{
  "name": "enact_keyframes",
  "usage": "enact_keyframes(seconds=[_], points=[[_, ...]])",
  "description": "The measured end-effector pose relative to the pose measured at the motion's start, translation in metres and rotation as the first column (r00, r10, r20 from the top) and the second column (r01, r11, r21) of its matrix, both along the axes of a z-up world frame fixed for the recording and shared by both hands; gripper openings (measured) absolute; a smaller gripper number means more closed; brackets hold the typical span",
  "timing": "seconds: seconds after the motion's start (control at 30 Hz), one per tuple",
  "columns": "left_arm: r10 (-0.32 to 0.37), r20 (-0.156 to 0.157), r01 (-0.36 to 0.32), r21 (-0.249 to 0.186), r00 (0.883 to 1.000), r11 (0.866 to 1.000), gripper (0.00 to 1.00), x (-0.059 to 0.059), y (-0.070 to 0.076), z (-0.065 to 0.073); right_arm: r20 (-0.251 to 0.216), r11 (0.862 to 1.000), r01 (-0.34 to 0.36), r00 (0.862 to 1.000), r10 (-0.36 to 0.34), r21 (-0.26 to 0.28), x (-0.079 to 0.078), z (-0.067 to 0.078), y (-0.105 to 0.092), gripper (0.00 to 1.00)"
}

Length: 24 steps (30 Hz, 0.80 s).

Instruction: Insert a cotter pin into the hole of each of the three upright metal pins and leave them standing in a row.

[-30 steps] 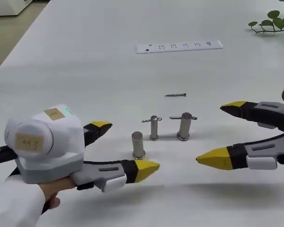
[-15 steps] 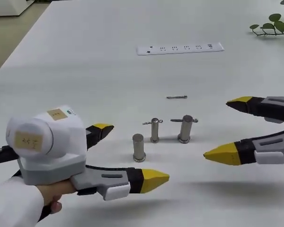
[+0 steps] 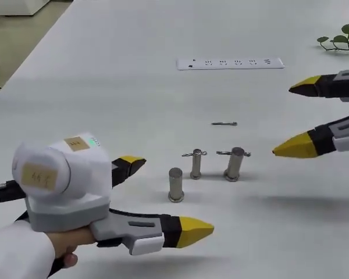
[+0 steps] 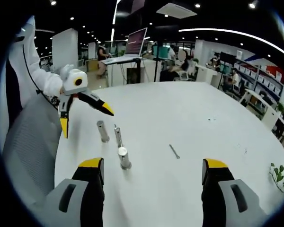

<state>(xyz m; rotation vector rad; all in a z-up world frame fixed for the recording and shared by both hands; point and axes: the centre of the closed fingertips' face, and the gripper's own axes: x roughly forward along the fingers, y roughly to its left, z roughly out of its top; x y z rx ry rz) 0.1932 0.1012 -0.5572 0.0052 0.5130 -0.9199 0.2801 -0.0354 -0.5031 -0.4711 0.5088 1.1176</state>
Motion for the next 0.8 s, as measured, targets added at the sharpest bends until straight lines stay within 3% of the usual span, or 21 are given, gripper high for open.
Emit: enact_keyframes(seconds=[0.17,0.3,0.47,0.73,0.8], points=[[0.004,-0.005,-0.004,0.002,1.0,1.0,0.99,-0.001,0.002,0.0,0.004,0.998,-0.044,0.999,0.044,-0.041,0.012,-0.001,0.006,0.81],[0.008,-0.007,-0.008,0.002,1.0,1.0,0.99,-0.001,0.003,0.001,0.002,0.99,-0.089,0.996,0.09,-0.106,0.02,-0.007,0.01,0.72],[0.022,-0.01,-0.022,0.011,1.0,1.0,0.99,0.001,0.007,0.001,-0.013,0.983,-0.116,0.993,0.116,-0.14,0.028,-0.013,0.015,0.65],[0.037,-0.006,-0.037,-0.007,0.999,0.999,0.99,0.005,0.009,0.006,-0.027,0.955,-0.17,0.985,0.168,-0.244,0.044,-0.027,0.025,0.6],[0.044,0.007,-0.044,0.0,0.999,0.999,0.99,0.006,0.01,0.007,-0.038,0.947,-0.183,0.983,0.179,-0.265,0.045,-0.032,0.026,0.57]])
